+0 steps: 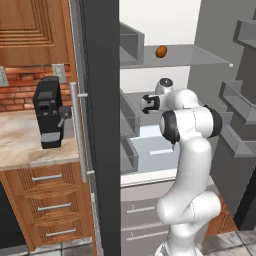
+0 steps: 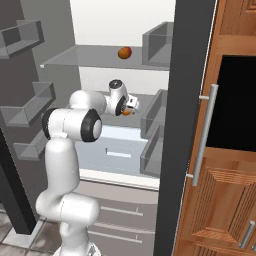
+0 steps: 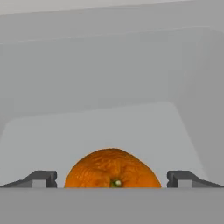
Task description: Pick the mango and tangerine from the fridge and place them inside the tupperware on the counter.
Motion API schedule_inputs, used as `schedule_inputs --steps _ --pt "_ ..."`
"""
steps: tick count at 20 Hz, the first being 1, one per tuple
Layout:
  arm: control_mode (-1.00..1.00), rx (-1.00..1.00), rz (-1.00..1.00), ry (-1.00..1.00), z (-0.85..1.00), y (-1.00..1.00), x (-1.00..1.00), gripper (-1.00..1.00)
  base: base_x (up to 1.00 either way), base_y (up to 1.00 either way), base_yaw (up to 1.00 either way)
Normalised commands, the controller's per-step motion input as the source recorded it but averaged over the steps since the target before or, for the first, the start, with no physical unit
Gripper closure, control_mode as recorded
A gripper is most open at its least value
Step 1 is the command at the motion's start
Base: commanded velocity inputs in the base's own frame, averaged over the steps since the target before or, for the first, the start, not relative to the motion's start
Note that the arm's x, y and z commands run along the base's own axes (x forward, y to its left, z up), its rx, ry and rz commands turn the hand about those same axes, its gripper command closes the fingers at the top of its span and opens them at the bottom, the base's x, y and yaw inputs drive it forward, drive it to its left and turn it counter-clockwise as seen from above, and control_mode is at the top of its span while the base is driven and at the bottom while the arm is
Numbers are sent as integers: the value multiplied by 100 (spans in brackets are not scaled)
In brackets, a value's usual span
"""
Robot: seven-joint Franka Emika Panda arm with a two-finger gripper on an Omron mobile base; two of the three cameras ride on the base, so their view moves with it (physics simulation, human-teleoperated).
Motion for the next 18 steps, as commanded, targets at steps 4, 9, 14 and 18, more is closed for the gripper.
schedule_inputs --steps 4,9,14,18 --pt "-100 0 0 8 -54 0 -33 -100 0 0 0" --pt "-100 0 0 2 -39 0 1 -100 0 0 0" --pt "-100 0 0 -1 -6 0 6 100 0 0 0" --pt "-100 0 0 0 -20 0 -57 100 0 0 0"
